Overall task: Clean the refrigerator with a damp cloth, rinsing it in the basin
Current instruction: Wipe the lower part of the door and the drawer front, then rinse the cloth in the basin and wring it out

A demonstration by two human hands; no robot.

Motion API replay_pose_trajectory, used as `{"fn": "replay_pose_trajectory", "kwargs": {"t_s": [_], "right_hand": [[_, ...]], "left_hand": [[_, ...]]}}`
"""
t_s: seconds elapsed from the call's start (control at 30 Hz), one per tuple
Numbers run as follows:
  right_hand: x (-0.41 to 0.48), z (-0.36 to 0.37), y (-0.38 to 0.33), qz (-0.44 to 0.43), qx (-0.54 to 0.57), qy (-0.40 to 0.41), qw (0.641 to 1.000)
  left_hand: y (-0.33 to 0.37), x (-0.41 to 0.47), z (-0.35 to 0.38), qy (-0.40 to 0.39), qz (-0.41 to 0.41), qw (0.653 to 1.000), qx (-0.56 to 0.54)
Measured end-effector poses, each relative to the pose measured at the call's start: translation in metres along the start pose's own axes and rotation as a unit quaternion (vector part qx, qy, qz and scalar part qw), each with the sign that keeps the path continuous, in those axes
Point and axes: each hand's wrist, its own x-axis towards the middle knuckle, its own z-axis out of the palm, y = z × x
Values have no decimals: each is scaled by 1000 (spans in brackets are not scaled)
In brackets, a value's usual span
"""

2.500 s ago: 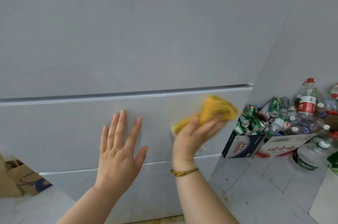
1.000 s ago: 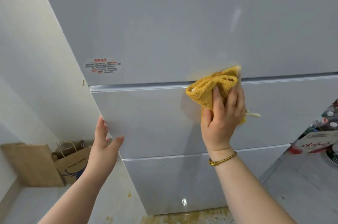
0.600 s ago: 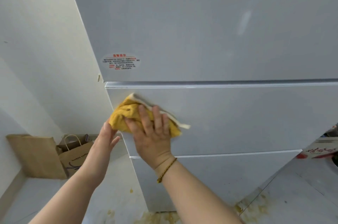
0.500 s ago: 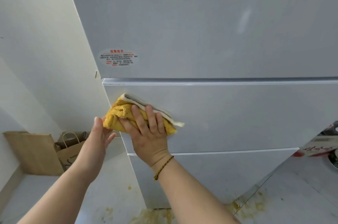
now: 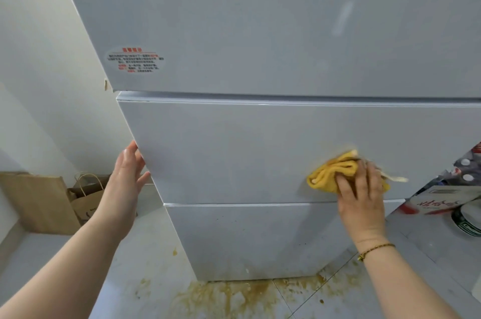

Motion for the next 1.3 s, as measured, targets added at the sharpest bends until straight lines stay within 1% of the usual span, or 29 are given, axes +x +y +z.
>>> {"fn": "replay_pose_trajectory", "kwargs": {"t_s": [0.03, 0.1, 0.13, 0.2, 0.3, 0.43, 0.5, 0.57, 0.6, 0.63, 0.67, 0.7, 0.73, 0.77, 0.8, 0.83, 0.87, 0.93, 0.97, 1.0, 1.07, 1.13, 1.2, 1.27, 1.3], "right_hand": [[-3, -2, -11, 75, 24, -9, 997], [-4, -1, -47, 213, 88, -10, 973], [-3, 0, -67, 262, 115, -4, 958], [1, 3, -100, 308, 146, 8, 940], [0, 6, -145, 310, 177, -5, 934], [3, 2, -202, 305, 254, -54, 916], [7, -2, -223, 255, 310, -85, 912], [11, -10, -247, 169, 368, -126, 906], [15, -15, -261, 140, 404, -143, 892], [23, -22, -277, 131, 449, -161, 869], [30, -30, -287, 151, 498, -182, 834], [43, -43, -299, 183, 559, -221, 778], [56, -57, -306, 215, 617, -280, 703], [67, -70, -312, 222, 664, -353, 621], [78, -82, -317, 210, 693, -427, 542], [83, -86, -316, 191, 703, -474, 495], [90, -93, -319, 164, 711, -510, 456], [99, -101, -322, 129, 726, -551, 391], [102, -105, -325, 115, 730, -574, 353], [107, -110, -329, 93, 729, -599, 317], [114, -112, -334, 56, 729, -632, 259], [121, -122, -341, 8, 725, -663, 187], [120, -128, -345, -15, 728, -672, 133], [112, -126, -351, 8, 732, -679, 52], [107, -129, -358, 12, 725, -688, 29]], "left_hand": [[-1, -2, 2, 4, 0, 1000, 2], [-1, -4, 4, 14, -5, 1000, 3], [0, -6, 3, 13, -11, 1000, 5], [3, -5, -2, -8, -22, 1000, 20], [8, -5, -11, -52, -33, 997, 45], [0, -28, -25, -66, -35, 995, 65], [-7, -44, -34, -59, -45, 995, 74], [-16, -55, -50, -51, -47, 993, 92], [-18, -59, -61, -47, -39, 993, 105], [-17, -62, -73, -45, -27, 991, 124], [-17, -63, -79, -55, -14, 986, 156], [-14, -67, -90, -60, 3, 979, 192], [-11, -71, -97, -71, 27, 970, 232], [-6, -75, -107, -75, 50, 960, 266], [-2, -81, -118, -73, 70, 949, 298], [1, -82, -123, -88, 85, 939, 320], [5, -86, -132, -85, 85, 936, 332], [13, -90, -142, -87, 46, 934, 343], [17, -96, -148, -79, 30, 934, 346], [20, -105, -155, -61, 13, 940, 335], [27, -117, -160, -39, -25, 956, 290], [30, -141, -163, 52, -48, 970, 231], [27, -162, -167, 166, -60, 969, 173], [19, -183, -171, 281, -75, 951, 99], [15, -197, -174, 341, -84, 934, 61]]}}
